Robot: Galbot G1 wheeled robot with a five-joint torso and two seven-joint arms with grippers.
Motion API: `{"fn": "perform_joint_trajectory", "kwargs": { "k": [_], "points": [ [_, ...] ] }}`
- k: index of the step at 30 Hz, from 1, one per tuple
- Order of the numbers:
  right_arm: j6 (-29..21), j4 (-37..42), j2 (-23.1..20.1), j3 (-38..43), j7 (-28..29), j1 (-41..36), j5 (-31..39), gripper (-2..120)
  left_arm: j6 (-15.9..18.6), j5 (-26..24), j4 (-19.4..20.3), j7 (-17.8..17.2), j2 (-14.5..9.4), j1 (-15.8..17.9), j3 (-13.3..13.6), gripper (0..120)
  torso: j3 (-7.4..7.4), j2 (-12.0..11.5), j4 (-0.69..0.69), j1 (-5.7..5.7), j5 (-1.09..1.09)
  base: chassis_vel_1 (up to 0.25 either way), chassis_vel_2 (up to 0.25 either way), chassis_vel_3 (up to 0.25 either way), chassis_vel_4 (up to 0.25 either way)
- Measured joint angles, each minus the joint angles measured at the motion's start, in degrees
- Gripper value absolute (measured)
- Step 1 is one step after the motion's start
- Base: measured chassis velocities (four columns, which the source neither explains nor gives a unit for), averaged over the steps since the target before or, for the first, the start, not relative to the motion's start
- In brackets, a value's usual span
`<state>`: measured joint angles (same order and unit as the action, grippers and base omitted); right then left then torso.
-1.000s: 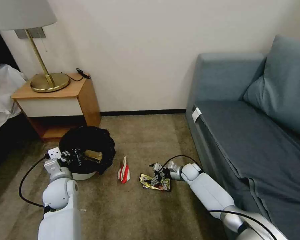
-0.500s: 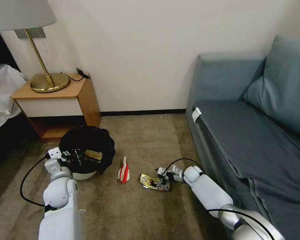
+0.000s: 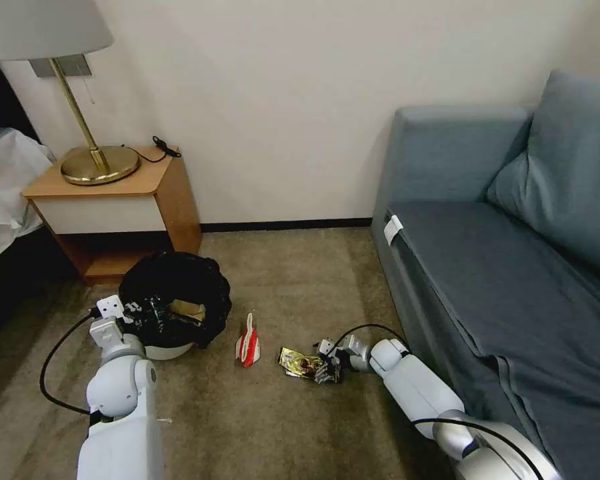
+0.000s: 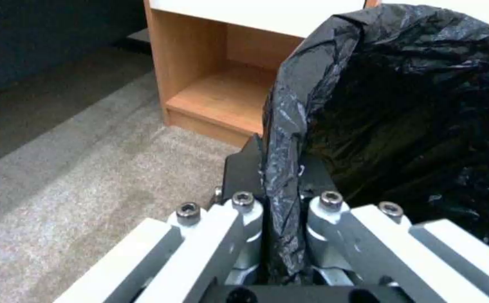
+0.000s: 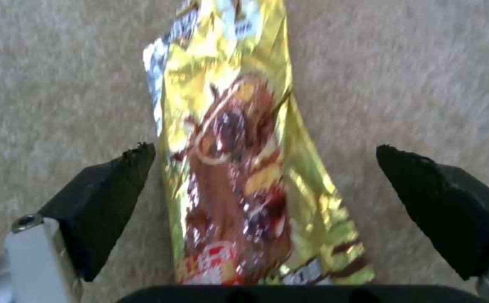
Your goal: Pick up the trash bin, then pick up the garbage on the floor and place it into the trash bin.
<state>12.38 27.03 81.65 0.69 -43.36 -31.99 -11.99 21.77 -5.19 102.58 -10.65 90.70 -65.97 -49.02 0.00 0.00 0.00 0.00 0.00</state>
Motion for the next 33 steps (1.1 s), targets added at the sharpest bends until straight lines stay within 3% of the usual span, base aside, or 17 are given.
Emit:
{"fn": "perform_joint_trajectory", "kwargs": {
  "k": [18,33],
  "points": [
    [0.0,-4.5,0.9,0.2,-0.2,1.3,-0.3,100,0.0,0.0,0.2,0.0,-0.1,-0.2,0.0,4,0.00,0.0,0.00,0.00,0.00,0.000,0.000,0.000,0.000],
    [0.0,-3.8,0.8,0.7,-0.2,0.5,-0.3,67,0.0,-0.1,-0.4,0.0,-0.2,0.2,0.0,4,-0.01,0.0,-0.02,-0.01,-0.01,0.000,0.000,0.000,0.000]
  ]
}}
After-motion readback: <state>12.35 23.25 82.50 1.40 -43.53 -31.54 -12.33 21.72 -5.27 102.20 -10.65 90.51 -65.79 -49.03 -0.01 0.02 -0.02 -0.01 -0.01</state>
